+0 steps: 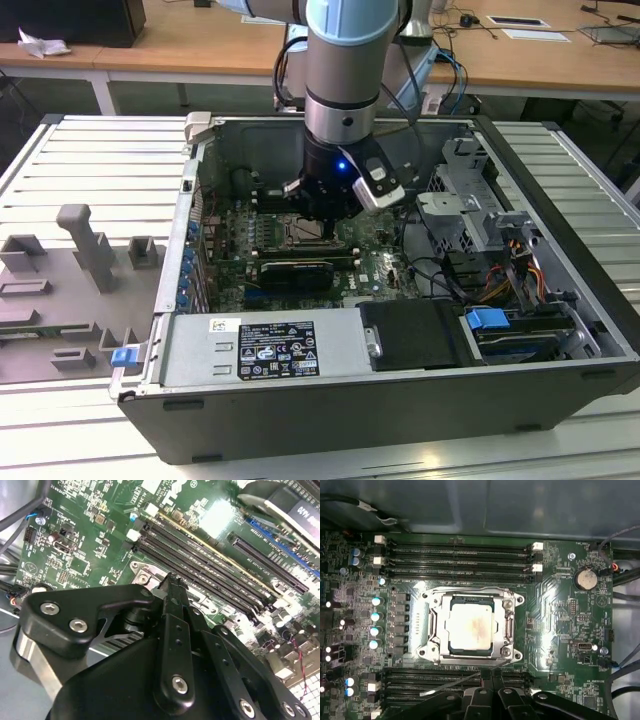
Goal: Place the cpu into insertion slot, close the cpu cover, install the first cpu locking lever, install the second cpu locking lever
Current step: 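Install the second cpu locking lever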
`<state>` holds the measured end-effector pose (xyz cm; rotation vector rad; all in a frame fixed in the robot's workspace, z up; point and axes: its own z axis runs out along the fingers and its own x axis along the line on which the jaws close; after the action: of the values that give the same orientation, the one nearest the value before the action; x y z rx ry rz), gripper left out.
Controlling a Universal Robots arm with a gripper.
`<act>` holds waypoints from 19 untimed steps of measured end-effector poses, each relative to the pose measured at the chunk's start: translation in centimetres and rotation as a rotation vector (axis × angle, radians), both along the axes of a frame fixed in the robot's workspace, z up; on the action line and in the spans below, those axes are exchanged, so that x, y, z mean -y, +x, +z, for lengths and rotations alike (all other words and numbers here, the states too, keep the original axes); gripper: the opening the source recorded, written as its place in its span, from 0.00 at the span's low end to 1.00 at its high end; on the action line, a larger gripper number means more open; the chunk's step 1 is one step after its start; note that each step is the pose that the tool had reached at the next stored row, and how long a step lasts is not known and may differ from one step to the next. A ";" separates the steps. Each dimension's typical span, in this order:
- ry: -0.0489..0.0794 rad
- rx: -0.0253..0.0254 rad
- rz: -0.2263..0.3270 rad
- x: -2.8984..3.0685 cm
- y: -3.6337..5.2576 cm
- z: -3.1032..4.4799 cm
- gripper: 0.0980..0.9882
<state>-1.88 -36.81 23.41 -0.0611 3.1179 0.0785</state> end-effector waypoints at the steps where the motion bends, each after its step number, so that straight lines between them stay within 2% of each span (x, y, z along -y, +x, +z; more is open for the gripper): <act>1: 0.000 0.0000 0.000 0.13 0.00 0.00 0.01; 2: 0.000 0.0000 0.000 0.38 0.00 0.00 0.01; 6: 0.001 0.0000 0.000 0.54 0.01 0.53 0.01; 7: 0.022 0.0000 0.000 0.88 -0.01 0.54 0.01; 8: 0.023 -0.0001 0.000 1.23 -0.05 0.54 0.01; 10: 0.030 0.0000 0.002 1.33 -0.32 0.54 0.01; 11: 0.045 0.0000 0.002 1.34 -0.57 0.54 0.01; 13: 0.068 -0.0001 0.003 1.37 -0.66 0.54 0.01; 15: 0.100 -0.0001 0.002 1.42 -0.67 0.54 0.01; 16: 0.121 0.0000 0.002 1.47 -0.70 0.53 0.01; 19: 0.137 -0.0004 0.008 1.62 -1.16 0.43 0.01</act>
<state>-3.03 -38.43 23.84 -0.0715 3.1030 0.2911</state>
